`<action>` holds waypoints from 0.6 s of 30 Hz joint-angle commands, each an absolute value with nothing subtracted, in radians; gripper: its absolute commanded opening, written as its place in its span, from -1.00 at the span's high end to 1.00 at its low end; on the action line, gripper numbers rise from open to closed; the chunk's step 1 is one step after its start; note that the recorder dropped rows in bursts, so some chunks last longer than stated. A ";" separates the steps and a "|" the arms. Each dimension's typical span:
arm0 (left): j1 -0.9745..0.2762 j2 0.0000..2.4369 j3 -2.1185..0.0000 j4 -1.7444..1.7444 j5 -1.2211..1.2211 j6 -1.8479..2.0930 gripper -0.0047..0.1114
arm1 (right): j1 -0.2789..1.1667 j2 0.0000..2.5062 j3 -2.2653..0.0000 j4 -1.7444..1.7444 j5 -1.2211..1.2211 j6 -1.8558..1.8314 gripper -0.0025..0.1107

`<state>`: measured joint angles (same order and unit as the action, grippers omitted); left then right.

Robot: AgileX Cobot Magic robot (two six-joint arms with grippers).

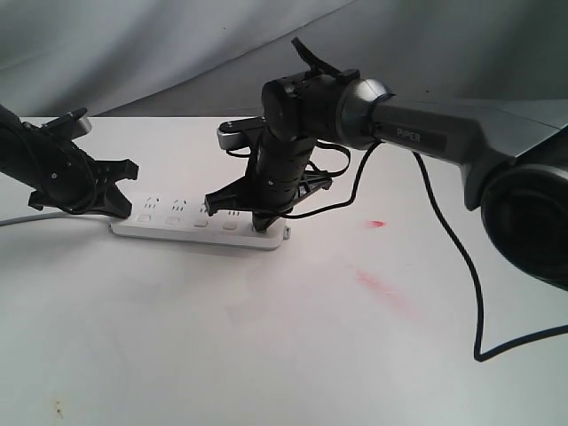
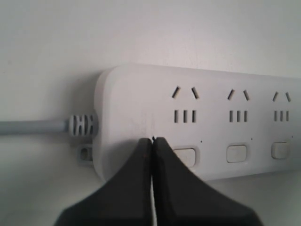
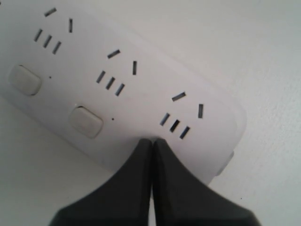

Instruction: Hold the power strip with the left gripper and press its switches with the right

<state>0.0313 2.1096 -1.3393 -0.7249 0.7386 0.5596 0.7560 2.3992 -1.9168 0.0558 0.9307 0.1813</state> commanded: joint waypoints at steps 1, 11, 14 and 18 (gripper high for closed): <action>0.031 2.108 -1.344 -0.723 0.740 0.559 0.92 | 0.748 2.513 -1.881 -0.036 0.972 0.184 0.96; 0.031 2.108 -1.344 -0.723 0.740 0.559 0.92 | 0.748 2.529 -1.881 -0.096 1.004 0.191 0.96; 0.031 2.108 -1.344 -0.723 0.740 0.559 0.92 | 0.748 2.517 -1.881 -0.096 1.016 0.184 0.96; 0.031 2.108 -1.344 -0.723 0.740 0.559 0.92 | 0.748 2.465 -1.881 -0.096 0.986 0.184 0.96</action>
<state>0.0313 2.1111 -1.3393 -0.7249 0.7409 0.5596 0.7658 2.4045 -1.9269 0.0169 0.9412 0.1895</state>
